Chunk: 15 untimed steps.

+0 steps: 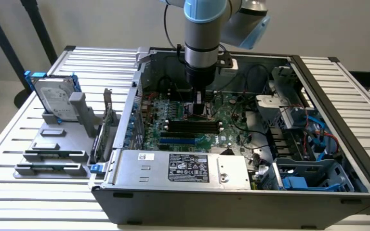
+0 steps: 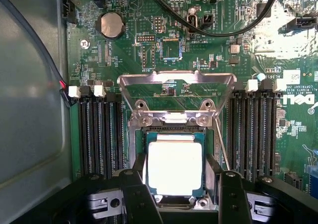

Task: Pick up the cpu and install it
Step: 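Place the cpu into insertion slot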

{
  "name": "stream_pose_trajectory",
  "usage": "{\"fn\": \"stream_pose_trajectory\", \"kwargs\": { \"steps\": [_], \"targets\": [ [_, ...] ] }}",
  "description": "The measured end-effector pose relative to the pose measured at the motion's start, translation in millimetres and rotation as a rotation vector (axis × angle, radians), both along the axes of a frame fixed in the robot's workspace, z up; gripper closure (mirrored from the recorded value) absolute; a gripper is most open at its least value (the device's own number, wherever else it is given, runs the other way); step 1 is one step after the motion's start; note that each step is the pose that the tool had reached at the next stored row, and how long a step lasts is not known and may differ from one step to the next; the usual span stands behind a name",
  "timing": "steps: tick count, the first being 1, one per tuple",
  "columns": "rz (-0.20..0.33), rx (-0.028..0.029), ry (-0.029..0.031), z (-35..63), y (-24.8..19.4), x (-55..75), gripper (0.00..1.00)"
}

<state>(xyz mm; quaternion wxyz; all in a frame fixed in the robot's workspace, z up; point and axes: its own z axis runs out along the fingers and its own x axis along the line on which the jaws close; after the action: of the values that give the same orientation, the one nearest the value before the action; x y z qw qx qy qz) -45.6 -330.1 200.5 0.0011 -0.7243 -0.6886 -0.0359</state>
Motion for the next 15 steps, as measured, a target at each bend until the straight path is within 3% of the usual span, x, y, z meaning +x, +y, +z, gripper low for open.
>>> {"fn": "stream_pose_trajectory", "kwargs": {
  "steps": [6, 15],
  "targets": [
    [0.0, -0.011, -0.0035, 0.0, 1.1, 0.0, 0.45],
    [0.005, -0.0117, -0.0044, -0.3, 1.6, -0.7, 0.45]
  ]
}}
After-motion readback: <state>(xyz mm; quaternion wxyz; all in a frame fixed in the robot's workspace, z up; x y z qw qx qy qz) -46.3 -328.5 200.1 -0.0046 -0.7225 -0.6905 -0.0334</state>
